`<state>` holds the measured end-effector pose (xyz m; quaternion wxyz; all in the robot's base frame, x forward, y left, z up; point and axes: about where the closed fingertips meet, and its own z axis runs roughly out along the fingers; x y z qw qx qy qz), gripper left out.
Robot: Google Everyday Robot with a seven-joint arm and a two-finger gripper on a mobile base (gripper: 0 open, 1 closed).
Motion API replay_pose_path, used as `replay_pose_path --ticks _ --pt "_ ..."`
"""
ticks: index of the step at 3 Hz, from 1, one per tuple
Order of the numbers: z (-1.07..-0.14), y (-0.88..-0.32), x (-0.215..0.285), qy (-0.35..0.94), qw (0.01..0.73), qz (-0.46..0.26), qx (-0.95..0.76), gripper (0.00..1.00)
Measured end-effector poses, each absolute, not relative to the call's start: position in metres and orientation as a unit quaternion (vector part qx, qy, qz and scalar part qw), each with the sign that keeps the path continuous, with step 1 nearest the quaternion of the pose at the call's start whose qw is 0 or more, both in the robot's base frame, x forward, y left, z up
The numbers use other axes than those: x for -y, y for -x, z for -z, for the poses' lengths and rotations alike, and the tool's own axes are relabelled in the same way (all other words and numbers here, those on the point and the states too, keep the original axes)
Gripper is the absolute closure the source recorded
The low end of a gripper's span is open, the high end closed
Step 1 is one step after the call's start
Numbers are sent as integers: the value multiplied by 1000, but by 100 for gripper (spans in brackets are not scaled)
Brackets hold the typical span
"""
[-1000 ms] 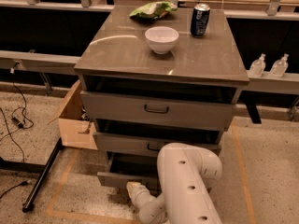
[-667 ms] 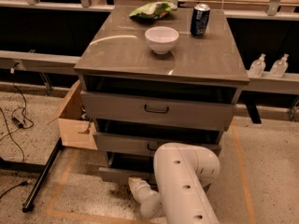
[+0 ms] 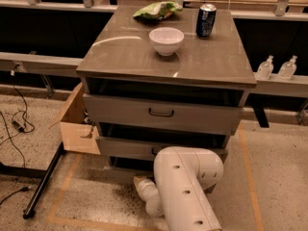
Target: Close bottom drawer
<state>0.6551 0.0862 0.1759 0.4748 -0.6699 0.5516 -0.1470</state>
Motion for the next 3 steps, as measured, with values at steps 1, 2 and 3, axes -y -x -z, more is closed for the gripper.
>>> replay_pose_path --ticks 1,2,3 --pt "-178 -667 -87 672 477 154 -546 100" --pt "-179 -676 -91 672 480 158 -542 100" --pt "-180 -687 -96 673 481 160 -538 100"
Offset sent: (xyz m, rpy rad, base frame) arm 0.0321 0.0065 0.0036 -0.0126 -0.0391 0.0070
